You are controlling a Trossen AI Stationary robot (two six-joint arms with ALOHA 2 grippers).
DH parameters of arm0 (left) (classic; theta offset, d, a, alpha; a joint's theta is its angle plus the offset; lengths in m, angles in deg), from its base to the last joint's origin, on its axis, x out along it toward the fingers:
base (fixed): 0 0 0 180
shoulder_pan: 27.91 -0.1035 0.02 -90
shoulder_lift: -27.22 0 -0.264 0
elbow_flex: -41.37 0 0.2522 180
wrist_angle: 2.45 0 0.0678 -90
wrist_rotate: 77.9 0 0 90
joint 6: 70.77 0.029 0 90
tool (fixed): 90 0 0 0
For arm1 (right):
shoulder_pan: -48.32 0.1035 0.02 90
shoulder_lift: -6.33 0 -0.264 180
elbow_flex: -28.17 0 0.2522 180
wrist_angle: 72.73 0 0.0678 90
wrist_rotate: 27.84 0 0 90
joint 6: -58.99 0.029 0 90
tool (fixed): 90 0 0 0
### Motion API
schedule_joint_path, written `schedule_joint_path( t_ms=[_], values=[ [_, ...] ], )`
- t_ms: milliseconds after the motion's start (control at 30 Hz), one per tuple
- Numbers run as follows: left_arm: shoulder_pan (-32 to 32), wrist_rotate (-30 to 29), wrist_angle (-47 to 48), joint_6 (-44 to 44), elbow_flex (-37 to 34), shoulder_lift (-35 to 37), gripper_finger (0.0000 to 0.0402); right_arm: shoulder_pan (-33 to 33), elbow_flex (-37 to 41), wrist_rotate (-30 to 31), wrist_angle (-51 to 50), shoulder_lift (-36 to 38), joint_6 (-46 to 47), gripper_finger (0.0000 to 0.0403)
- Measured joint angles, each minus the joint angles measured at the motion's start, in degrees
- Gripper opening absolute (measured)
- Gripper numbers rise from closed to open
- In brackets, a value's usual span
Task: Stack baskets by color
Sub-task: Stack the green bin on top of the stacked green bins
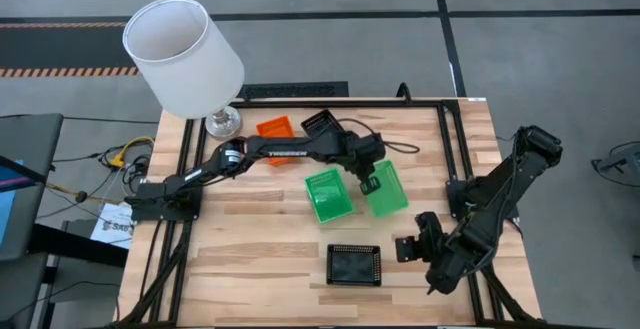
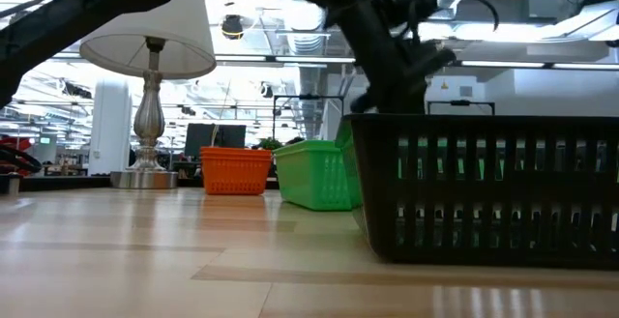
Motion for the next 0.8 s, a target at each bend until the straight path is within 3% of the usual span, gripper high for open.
schedule_joint_path(
  t_ms=[133,267,567,800],
  values=[
    [-0.73,0.21,7.56,0.3,6.42,0.6,0.0,0.59,0.0,0.02,-0.03,0.0,-0.83,0.0102],
    [-2.38,1.24,10.83,0.05,3.83,6.32,0.0,0.74,-0.02,0.02,-0.11,0.02,-0.92,0.0102],
    [-7.18,-0.82,28.16,0.51,3.65,12.95,0.0,0.78,-0.04,0.02,-1.08,0.04,-1.14,0.0102],
    [-5.4,-1.07,33.59,0.17,2.01,17.01,0.0,1.07,-0.04,-0.01,-1.0,0.04,-1.01,0.0102]
  ],
)
